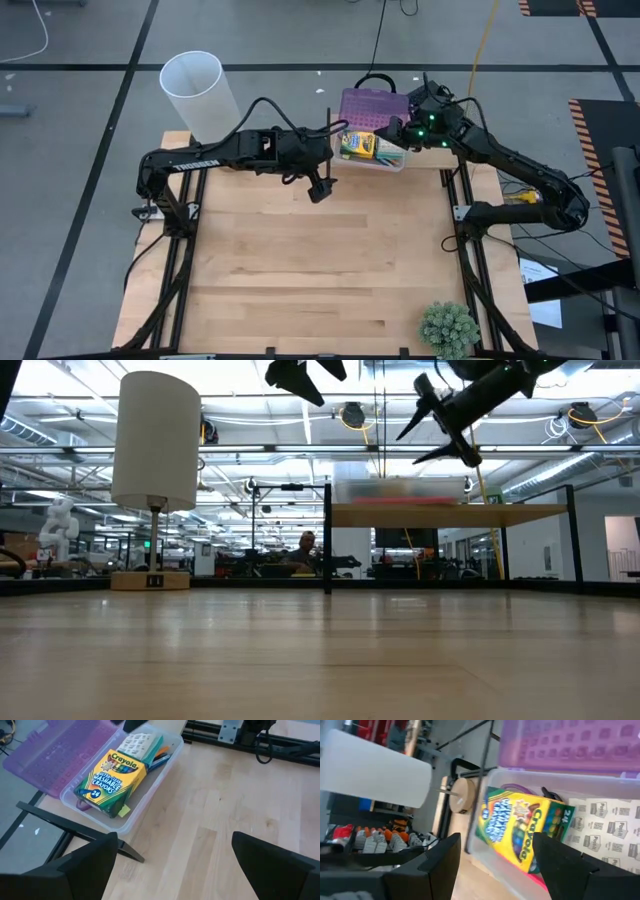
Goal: Pick & place school supplies into a supply box
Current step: Return to Home Position
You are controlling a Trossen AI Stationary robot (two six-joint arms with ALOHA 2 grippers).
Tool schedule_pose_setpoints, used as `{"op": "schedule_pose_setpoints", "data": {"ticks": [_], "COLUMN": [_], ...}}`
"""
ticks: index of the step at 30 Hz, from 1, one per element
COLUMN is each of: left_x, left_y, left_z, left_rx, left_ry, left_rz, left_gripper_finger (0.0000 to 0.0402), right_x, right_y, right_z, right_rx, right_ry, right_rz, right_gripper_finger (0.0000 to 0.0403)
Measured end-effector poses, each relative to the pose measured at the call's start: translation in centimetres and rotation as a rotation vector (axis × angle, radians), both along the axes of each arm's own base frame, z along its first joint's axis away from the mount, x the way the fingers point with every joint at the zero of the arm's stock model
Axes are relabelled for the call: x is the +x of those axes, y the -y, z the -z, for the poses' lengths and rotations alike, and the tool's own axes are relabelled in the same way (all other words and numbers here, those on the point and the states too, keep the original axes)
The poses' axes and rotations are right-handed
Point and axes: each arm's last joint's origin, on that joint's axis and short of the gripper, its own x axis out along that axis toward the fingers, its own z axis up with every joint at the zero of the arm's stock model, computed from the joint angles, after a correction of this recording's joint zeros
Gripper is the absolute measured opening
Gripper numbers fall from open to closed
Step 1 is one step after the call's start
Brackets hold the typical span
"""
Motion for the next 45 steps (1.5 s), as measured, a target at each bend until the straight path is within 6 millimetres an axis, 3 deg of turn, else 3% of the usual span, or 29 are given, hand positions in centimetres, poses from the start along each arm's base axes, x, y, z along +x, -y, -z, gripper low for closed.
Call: {"op": "schedule_pose_setpoints", "data": {"ticks": [6,14,24,31,34,39,45], "left_x": [0.0,-1.1,-2.8,-4.0,-5.2,-6.9,-9.2], "left_y": [0.1,-0.1,-0.6,0.2,0.9,1.7,2.6], "left_z": [0.0,-1.6,-3.1,-4.7,-5.9,-7.5,-8.9], "left_rx": [0.002,0.025,0.022,0.001,-0.002,0.013,-0.005], "left_ry": [0.000,0.051,0.102,0.182,0.233,0.287,0.331], "left_rz": [0.003,0.012,-0.020,-0.039,-0.028,-0.013,0.020], "left_gripper_finger": [0.0392,0.0392,0.0392,0.0387,0.0354,0.0247,0.0118], "right_x": [-1.8,-4.8,-6.9,-7.3,-7.4,-8.1,-9.3], "right_y": [-1.6,-4.7,-7.7,-9.2,-9.7,-10.7,-11.6], "right_z": [-2.1,-4.2,-5.4,-5.8,-6.1,-6.7,-7.6], "right_rx": [-0.101,-0.263,-0.382,-0.452,-0.530,-0.743,-1.019], "right_ry": [0.051,0.061,0.092,0.118,0.120,0.131,0.169], "right_rz": [-0.045,-0.128,-0.227,-0.315,-0.364,-0.464,-0.562], "right_gripper_finger": [0.0240,0.0233,0.0188,0.0130,0.0090,0.0011,0.0007]}}
